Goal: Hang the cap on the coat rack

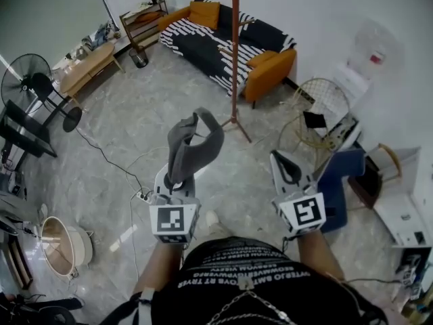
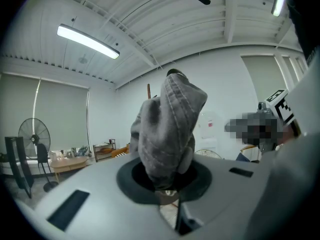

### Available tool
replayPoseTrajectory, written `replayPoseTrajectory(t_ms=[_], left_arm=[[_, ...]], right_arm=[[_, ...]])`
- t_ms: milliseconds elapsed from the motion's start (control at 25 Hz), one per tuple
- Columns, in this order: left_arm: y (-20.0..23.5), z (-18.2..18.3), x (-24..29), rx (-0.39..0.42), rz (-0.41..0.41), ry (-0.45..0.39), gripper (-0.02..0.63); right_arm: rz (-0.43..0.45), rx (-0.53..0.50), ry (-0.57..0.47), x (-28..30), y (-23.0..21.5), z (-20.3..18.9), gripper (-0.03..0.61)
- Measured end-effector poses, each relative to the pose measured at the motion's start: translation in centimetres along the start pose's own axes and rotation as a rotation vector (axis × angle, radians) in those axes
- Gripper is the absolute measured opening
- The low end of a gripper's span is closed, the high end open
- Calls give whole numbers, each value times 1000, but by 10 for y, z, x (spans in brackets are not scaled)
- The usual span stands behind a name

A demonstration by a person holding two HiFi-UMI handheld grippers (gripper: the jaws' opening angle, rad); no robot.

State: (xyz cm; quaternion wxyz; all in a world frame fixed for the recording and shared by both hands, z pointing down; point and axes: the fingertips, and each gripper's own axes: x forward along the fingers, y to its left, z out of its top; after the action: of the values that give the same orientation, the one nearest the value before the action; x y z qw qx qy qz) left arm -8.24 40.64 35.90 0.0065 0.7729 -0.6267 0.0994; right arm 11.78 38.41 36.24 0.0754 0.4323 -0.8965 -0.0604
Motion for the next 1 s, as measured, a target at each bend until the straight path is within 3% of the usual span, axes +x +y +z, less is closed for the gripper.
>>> replayPoseTrajectory(t_ms=[600, 840, 1000], left_arm=[[87, 15, 99, -22, -87, -42, 17], [111, 8, 122, -14, -132, -38, 17], [130, 3, 124, -74, -102, -51, 17]], right_arm=[[-29, -41, -83, 117, 2, 48, 3], [-54, -36, -46, 152, 6, 46, 3], [-49, -55, -77, 166, 14, 54, 3]])
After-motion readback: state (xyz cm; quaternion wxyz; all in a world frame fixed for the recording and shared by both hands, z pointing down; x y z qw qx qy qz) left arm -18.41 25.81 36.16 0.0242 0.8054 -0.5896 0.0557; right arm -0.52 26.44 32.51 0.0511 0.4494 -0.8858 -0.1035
